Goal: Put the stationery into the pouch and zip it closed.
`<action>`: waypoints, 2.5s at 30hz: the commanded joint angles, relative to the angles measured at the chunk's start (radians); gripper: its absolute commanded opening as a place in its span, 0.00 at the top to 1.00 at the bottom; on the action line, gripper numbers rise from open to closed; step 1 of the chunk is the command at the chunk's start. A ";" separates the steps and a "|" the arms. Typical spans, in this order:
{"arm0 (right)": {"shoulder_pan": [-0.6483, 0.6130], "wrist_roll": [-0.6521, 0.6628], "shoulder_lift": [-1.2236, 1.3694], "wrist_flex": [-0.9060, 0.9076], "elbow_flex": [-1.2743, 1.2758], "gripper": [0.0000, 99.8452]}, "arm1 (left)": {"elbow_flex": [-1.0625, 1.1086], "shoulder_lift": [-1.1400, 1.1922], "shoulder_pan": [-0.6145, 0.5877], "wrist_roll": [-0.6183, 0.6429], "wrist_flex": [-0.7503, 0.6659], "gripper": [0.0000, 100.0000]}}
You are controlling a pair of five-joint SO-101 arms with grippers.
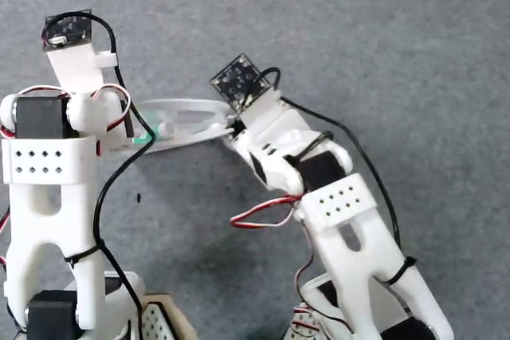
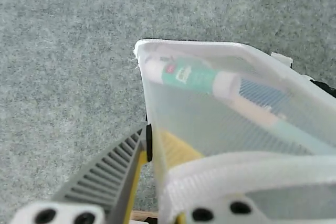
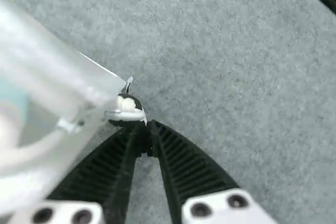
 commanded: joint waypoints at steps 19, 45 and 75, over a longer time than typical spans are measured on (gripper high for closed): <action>0.054 0.054 -0.002 0.216 -0.147 0.81 | -0.024 0.000 0.010 -0.012 -0.017 0.97; -0.081 -0.100 -0.002 -0.060 0.125 0.64 | -0.024 0.000 0.010 -0.012 -0.017 0.97; 0.049 0.058 -0.010 0.074 -0.249 0.99 | -0.022 0.000 0.010 -0.014 -0.025 0.97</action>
